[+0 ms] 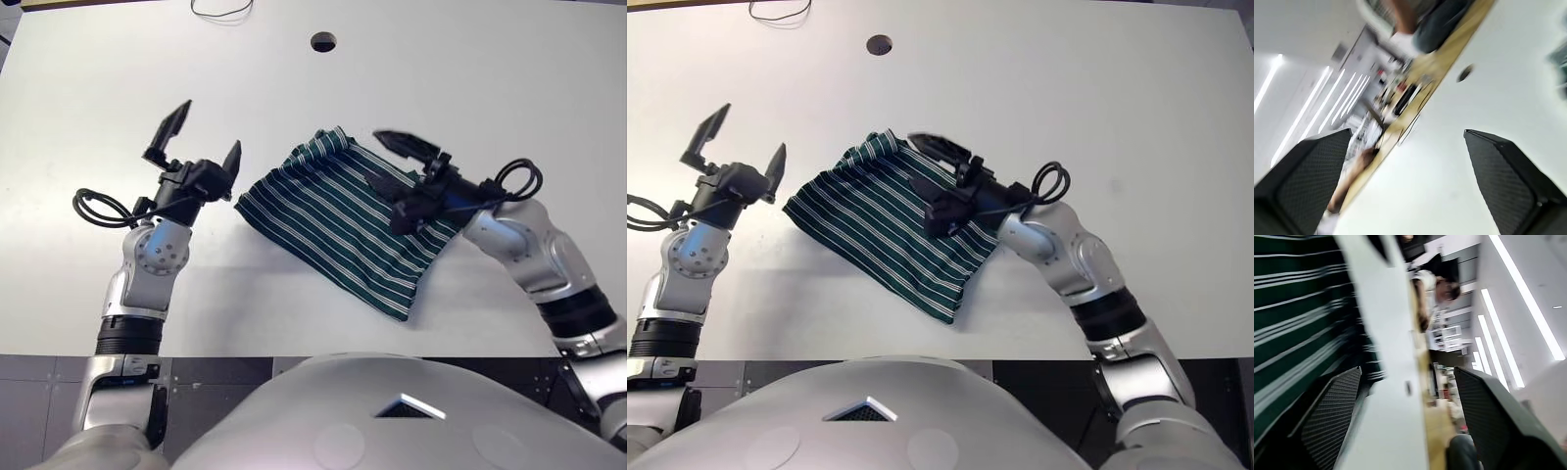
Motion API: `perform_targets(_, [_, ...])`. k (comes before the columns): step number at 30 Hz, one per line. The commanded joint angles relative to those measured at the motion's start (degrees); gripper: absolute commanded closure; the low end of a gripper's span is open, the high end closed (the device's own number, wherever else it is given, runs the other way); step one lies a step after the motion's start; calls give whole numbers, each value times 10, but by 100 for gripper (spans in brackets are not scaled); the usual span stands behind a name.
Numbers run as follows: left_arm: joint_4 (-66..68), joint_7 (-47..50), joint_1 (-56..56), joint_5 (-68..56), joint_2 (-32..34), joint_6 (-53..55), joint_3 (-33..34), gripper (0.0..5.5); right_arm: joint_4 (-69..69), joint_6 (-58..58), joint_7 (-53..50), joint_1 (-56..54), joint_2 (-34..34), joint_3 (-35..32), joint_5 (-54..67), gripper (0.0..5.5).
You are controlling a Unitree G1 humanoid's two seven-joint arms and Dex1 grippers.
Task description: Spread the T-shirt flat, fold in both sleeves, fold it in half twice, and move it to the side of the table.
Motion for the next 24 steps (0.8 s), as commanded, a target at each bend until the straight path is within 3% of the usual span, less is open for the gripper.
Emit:
perform_targets(1, [94, 9, -55, -11, -21, 22, 1, 122, 64, -11, 0, 7, 14, 36, -42, 199])
perform_targets(3, [129, 18, -66, -9, -21, 12, 1, 122, 95, -13, -16, -2, 29, 48, -67, 199])
perform_targets(7, [56, -17, -58, -27, -25, -50, -21, 122, 130, -18, -33, -8, 39, 61, -93, 199])
perform_targets(15, [-104, -193, -48, 32, 22, -103, -165, 122, 147, -28, -33, -9, 56, 104, -123, 199])
perform_targets(19, [-36, -213, -86, 81, 21, -97, -202, 122, 156, -26, -37, -18, 67, 113, -131, 199])
perform_targets(24, [153, -129, -192, 140, -29, -95, -221, 122, 169, -27, -44, -25, 70, 120, -135, 199])
